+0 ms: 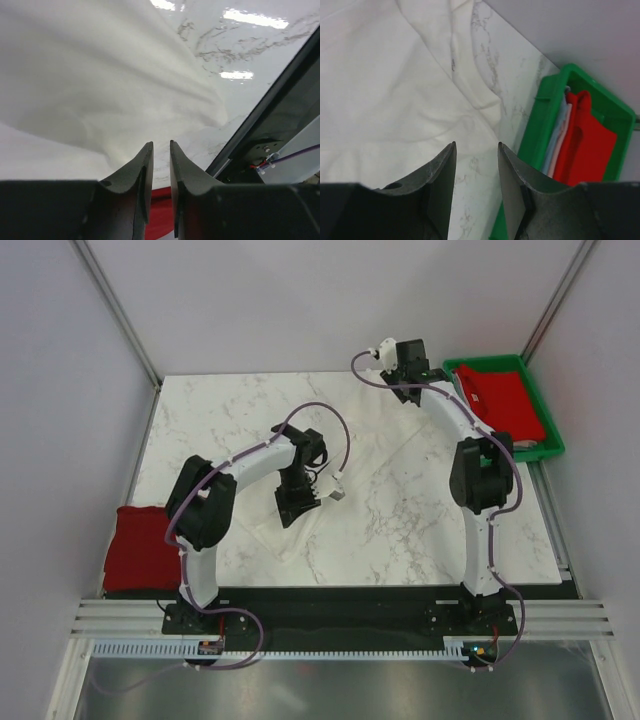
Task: Fold and stack the t-shirts
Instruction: Fold the tshirt
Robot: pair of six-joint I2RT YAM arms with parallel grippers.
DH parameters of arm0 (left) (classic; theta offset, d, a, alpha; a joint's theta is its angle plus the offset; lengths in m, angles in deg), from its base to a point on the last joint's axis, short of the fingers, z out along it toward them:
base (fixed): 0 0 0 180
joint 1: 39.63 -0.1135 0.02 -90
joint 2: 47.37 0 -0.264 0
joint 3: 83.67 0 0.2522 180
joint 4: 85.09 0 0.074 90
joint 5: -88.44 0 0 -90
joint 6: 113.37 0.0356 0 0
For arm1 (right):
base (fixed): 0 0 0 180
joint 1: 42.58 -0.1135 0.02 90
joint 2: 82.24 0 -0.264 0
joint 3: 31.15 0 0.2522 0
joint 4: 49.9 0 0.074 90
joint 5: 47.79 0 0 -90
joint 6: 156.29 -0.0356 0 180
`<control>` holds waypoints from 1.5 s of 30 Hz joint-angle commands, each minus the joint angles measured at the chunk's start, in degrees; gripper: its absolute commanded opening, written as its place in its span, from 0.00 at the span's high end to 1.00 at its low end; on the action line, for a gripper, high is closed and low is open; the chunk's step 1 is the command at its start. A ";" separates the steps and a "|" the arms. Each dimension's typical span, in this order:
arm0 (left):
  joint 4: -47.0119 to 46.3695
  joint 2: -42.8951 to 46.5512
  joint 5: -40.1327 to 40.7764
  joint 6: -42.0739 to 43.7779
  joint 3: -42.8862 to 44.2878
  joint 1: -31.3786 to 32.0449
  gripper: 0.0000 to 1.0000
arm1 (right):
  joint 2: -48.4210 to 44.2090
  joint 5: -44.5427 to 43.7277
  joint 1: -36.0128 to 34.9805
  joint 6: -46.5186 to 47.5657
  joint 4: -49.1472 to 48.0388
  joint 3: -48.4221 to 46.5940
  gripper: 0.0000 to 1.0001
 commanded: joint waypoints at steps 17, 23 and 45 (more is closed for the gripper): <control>-10.92 -4.69 -0.15 -5.88 -12.10 -1.05 0.75 | 0.16 8.98 4.20 -7.37 2.27 6.54 0.54; -10.56 -5.56 -1.29 -6.06 -13.68 2.81 0.75 | 5.35 8.18 4.02 -6.31 2.88 2.06 0.55; -0.38 -22.97 -10.52 -9.66 18.65 19.95 0.75 | 22.23 6.78 -0.20 -4.99 1.75 -20.97 0.52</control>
